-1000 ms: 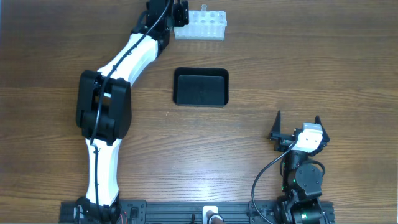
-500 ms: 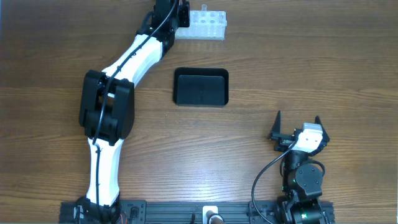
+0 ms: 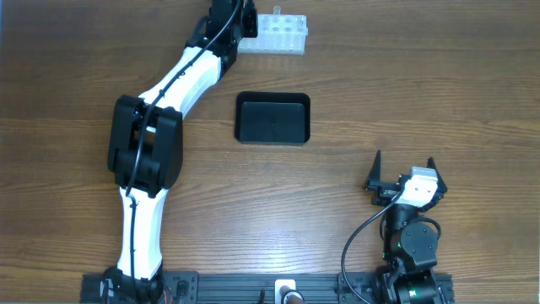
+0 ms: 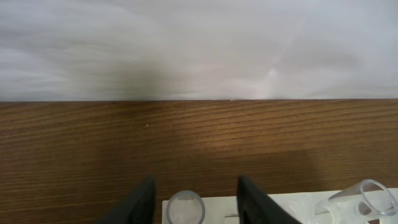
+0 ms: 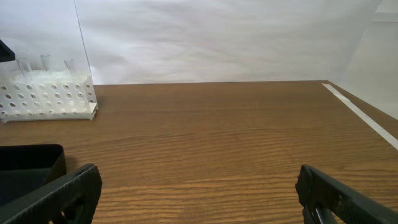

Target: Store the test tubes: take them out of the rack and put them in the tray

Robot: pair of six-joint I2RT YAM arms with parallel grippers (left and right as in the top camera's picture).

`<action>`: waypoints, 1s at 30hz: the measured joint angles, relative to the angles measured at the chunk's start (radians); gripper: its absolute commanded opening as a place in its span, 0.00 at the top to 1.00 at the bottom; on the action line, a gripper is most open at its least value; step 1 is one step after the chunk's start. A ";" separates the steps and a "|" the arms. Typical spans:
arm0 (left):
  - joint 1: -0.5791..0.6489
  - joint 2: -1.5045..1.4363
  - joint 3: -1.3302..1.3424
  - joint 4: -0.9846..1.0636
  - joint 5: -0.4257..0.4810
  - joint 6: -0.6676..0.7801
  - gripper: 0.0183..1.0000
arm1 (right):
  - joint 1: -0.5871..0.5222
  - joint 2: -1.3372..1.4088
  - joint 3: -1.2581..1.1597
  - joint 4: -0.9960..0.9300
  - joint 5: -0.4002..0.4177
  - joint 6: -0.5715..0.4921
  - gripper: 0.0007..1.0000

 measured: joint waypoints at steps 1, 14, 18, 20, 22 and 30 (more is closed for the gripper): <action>0.000 0.000 0.000 0.000 0.000 0.001 0.66 | 0.000 0.000 0.000 0.000 0.000 0.000 0.01; 0.000 0.000 0.000 0.000 0.000 0.000 0.79 | 0.000 0.000 0.000 0.000 0.000 -0.001 0.01; 0.000 0.000 0.000 0.000 0.000 0.001 0.84 | 0.000 0.000 0.000 0.000 0.000 0.000 0.01; 0.000 0.000 0.000 0.000 -0.004 0.001 0.85 | 0.000 0.000 0.000 0.000 0.000 0.000 0.01; 0.000 0.000 0.000 0.000 -0.004 0.001 0.87 | 0.000 0.000 0.000 0.000 0.000 0.000 0.01; 0.000 0.000 0.000 0.000 -0.004 0.001 0.91 | 0.000 0.000 0.000 0.000 0.000 -0.001 0.01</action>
